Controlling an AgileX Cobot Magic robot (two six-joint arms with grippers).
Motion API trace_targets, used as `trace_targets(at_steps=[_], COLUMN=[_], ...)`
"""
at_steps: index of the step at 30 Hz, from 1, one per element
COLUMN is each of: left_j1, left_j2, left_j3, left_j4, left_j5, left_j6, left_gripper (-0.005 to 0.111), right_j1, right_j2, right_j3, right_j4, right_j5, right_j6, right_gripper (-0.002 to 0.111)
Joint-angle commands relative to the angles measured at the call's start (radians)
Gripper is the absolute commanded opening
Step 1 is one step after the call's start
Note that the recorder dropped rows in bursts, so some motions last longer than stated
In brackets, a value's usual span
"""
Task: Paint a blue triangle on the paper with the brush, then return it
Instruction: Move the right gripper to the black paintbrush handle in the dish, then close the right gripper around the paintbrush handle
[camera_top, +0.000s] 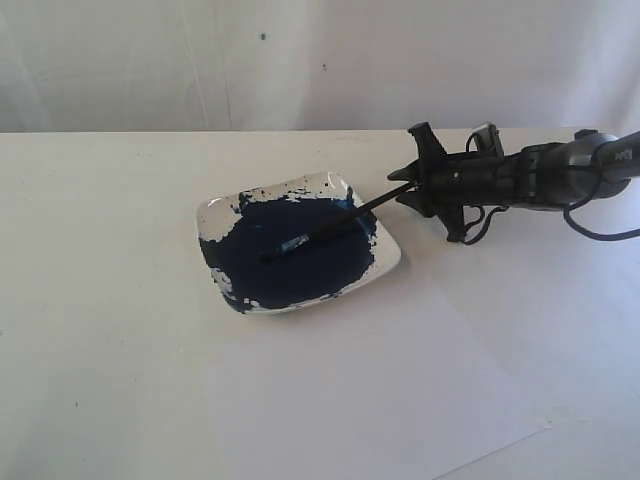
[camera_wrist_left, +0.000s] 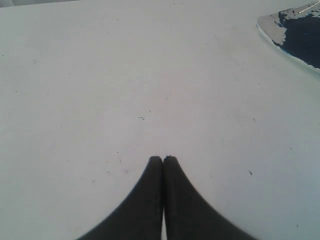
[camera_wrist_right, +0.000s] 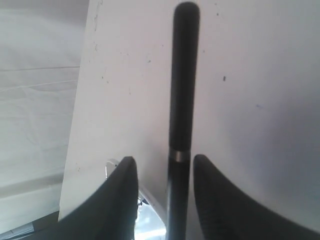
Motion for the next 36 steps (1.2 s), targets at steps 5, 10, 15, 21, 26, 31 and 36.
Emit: trace_targets(at_steps=[5,10,15,21,26,31,36], left_j1=[-0.007,-0.007,-0.007,-0.007,-0.007,-0.007,-0.007], left_j2=[0.005,0.005,0.005,0.005,0.005,0.005,0.005], left_j3=[0.004,0.004,0.004,0.004,0.004,0.004,0.004], left_j4=[-0.007,-0.007,-0.007,-0.007,-0.007,-0.007,-0.007], left_j5=[0.002,0.002,0.002,0.002,0.002,0.002,0.002], left_j6=[-0.009,-0.009,-0.009,-0.009,-0.009,-0.009,-0.009], left_gripper=[0.0,0.0,0.0,0.0,0.0,0.0,0.0], right_j1=[0.001,0.001,0.001,0.001,-0.002,-0.006,-0.022], right_j2=[0.017,0.017,0.017,0.017,0.017,0.017,0.017], right_j3=[0.006,0.006,0.006,0.006,0.006,0.006,0.006], right_j4=[-0.009,-0.009,-0.009,-0.009,-0.009,-0.009,-0.009], right_j5=[-0.015,-0.022,-0.022,-0.019,0.024,0.034,0.059], right_j6=[-0.004,-0.004,0.017,0.021,-0.013,-0.004,-0.001], right_gripper=[0.025,0.021,0.021,0.022,0.022,0.022,0.022])
